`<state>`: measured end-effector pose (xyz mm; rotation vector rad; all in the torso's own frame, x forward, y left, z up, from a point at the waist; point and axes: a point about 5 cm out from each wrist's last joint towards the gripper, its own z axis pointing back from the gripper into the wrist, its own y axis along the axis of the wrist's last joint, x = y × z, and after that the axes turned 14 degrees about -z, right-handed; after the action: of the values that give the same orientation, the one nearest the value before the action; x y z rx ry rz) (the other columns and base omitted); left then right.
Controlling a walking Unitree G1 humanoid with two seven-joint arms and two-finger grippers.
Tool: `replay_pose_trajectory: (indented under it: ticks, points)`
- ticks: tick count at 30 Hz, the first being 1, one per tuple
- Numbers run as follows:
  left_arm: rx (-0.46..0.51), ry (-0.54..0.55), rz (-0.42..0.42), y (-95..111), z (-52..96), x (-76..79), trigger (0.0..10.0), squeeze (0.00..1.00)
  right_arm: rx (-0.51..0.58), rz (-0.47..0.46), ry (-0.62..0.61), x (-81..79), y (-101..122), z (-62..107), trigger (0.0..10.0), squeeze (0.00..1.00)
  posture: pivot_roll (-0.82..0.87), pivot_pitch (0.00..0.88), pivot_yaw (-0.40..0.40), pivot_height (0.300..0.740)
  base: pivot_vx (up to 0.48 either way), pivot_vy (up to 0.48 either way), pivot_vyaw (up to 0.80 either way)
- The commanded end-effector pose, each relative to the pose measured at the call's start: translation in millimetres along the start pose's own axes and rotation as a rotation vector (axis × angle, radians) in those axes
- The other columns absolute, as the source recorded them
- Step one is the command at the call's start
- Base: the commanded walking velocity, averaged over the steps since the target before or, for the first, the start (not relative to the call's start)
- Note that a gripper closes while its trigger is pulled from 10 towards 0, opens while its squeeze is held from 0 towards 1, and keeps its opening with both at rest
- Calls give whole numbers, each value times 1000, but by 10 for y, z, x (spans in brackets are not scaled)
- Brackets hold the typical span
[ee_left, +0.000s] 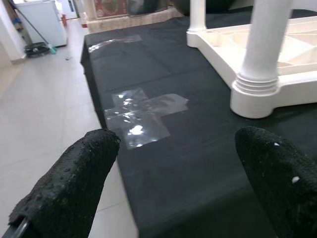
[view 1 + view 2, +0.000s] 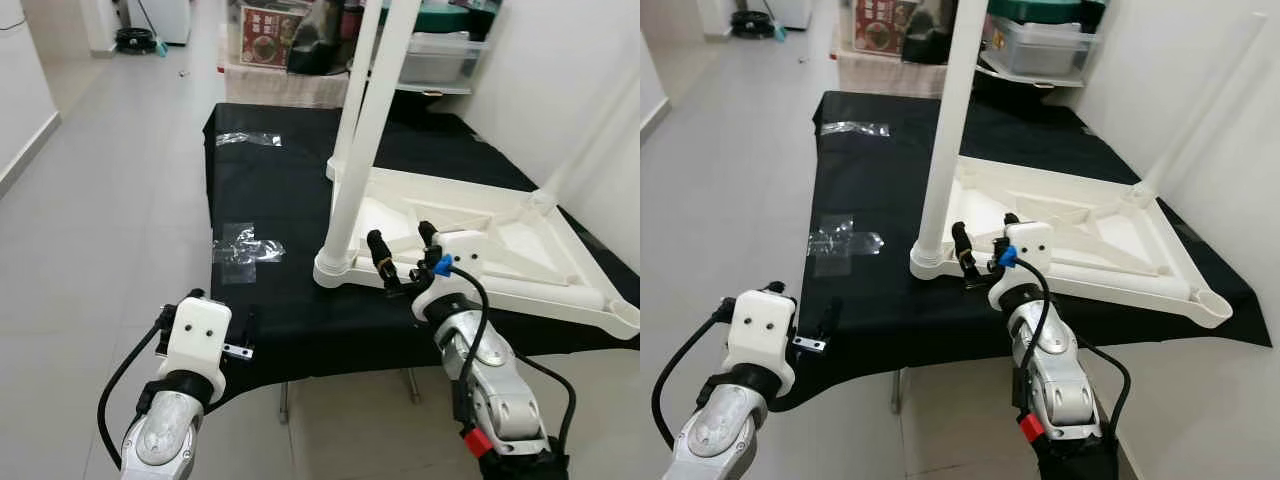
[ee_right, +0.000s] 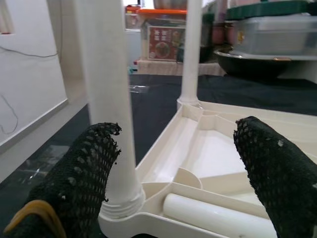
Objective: Building children table
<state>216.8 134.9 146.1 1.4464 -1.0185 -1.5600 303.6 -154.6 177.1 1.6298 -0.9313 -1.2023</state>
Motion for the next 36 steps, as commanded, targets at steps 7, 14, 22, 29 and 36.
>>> replay_pose_trajectory:
  ticks: [7,14,22,29,36]
  points:
    - [1,-5,1,22,1,18,10000,0,-95,-65,79,94,-71,-51,10000,0,75,85,-137,740,0,0,0]
    - [-1,6,6,34,14,-3,10000,0,-112,-30,-62,224,-184,-59,10000,0,82,93,-143,740,0,0,0]
    - [-27,154,-17,7,8,-267,10000,0,-59,14,-297,485,-135,-22,10000,0,87,92,-144,740,0,0,0]
    - [-34,487,-136,12,-11,-979,10000,0,37,77,-486,768,91,-35,10000,0,93,91,-147,740,0,0,0]
    - [-23,471,-131,29,-29,-940,10000,0,34,59,-455,697,43,-60,10000,0,92,86,-143,740,424,0,0]
